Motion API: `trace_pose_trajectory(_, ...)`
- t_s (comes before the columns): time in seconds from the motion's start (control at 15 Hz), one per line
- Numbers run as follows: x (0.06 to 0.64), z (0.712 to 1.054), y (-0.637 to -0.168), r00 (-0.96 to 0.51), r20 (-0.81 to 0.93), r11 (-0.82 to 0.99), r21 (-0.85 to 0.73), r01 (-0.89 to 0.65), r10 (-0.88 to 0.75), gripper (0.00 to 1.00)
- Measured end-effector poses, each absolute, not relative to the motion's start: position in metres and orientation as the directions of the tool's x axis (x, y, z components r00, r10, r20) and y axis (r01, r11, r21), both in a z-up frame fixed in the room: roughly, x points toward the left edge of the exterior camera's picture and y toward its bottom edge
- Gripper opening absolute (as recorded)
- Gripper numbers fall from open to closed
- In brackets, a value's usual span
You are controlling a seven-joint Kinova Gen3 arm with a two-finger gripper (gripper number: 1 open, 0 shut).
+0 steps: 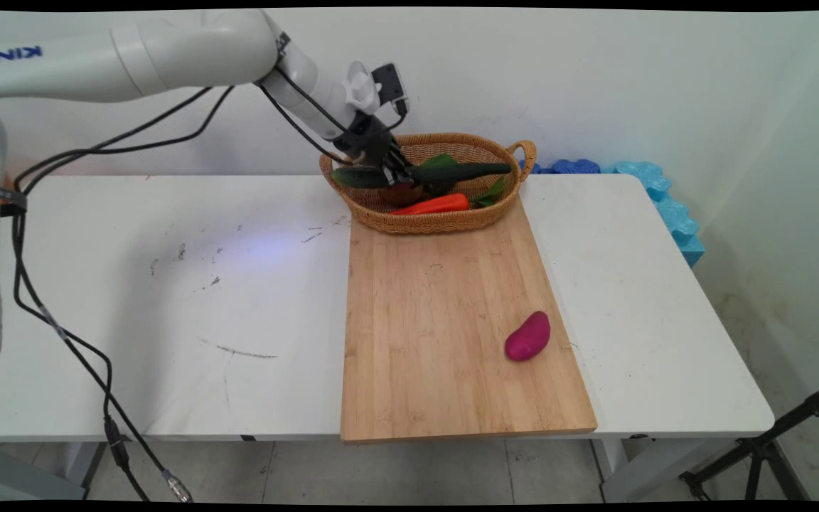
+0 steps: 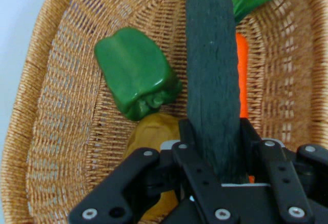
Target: Place the picked object on the cutting board
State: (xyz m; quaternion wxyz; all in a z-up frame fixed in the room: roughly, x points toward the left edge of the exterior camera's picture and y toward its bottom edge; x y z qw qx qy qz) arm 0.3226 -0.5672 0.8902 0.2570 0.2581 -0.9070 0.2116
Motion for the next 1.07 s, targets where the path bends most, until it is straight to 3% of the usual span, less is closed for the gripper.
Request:
trace_pose_trajectory(0.6,0.307,0.928,-0.506,-0.7,0.625,0.809,-0.179,-0.559,-0.345,0.0)
trace_pose_trajectory(1.07,0.283,0.911,-0.477,-0.679,0.627,0.814,-0.119,-0.569,-0.383,0.0)
